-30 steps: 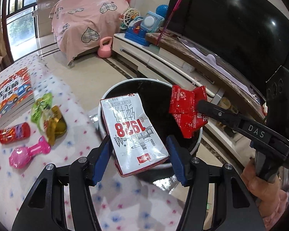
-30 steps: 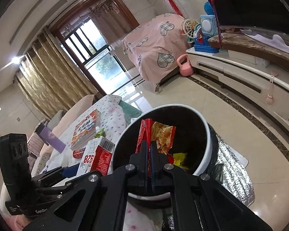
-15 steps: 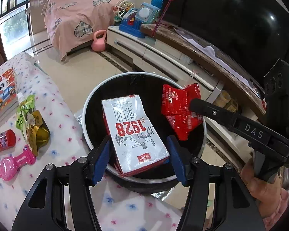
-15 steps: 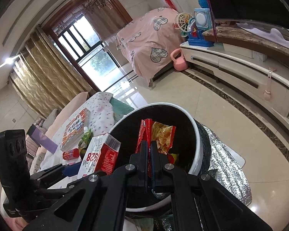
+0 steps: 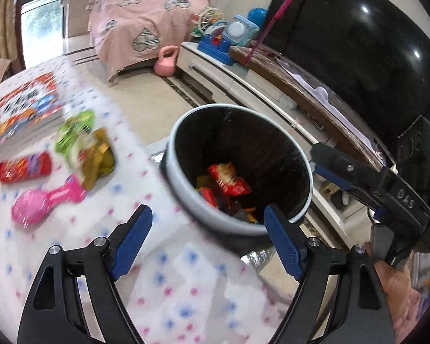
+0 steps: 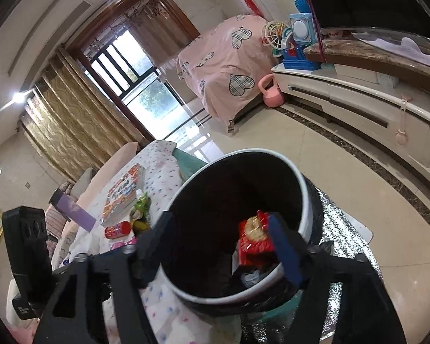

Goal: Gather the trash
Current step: 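Carry the carton and red wrapper over the bin and open both tools, then grasp the blue plastic bag with the left tool while the right tool grasps the white mesh sponge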

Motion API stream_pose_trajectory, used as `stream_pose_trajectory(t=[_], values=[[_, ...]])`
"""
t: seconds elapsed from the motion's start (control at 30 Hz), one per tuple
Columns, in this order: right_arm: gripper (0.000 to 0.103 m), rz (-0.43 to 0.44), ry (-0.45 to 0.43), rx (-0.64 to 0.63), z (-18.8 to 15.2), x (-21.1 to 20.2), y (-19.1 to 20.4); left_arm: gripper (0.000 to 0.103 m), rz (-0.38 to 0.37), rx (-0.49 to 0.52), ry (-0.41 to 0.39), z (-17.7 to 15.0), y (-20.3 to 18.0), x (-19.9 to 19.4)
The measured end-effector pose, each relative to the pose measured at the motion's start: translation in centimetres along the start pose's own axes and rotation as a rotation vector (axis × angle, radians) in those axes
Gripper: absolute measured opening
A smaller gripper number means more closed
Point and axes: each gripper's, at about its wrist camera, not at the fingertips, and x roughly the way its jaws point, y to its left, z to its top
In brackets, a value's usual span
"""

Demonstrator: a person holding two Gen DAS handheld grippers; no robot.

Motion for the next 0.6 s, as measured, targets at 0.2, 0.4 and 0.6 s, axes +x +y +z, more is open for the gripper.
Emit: stream_pose_trajectory(t=[0.2, 0.4, 0.6], values=[[0.086, 0.034, -0.003, -0.008, -1.8, -0.5, 2.5, 0.083, 0.037, -0.077, -0.015, -2.9, 3.4, -2.6], [0.086, 0.081, 0.039, -0.046, -4.3, 0.3, 6.0, 0.083, 0.093, -0.168, -0.033, -6.0, 8.1, -5.6], [0.086, 0.125, 0.100, -0.092, -6.6, 2.1, 9.7, 0.083, 0.140, -0.268, -0.053, -8.8, 12.9, -8.4]])
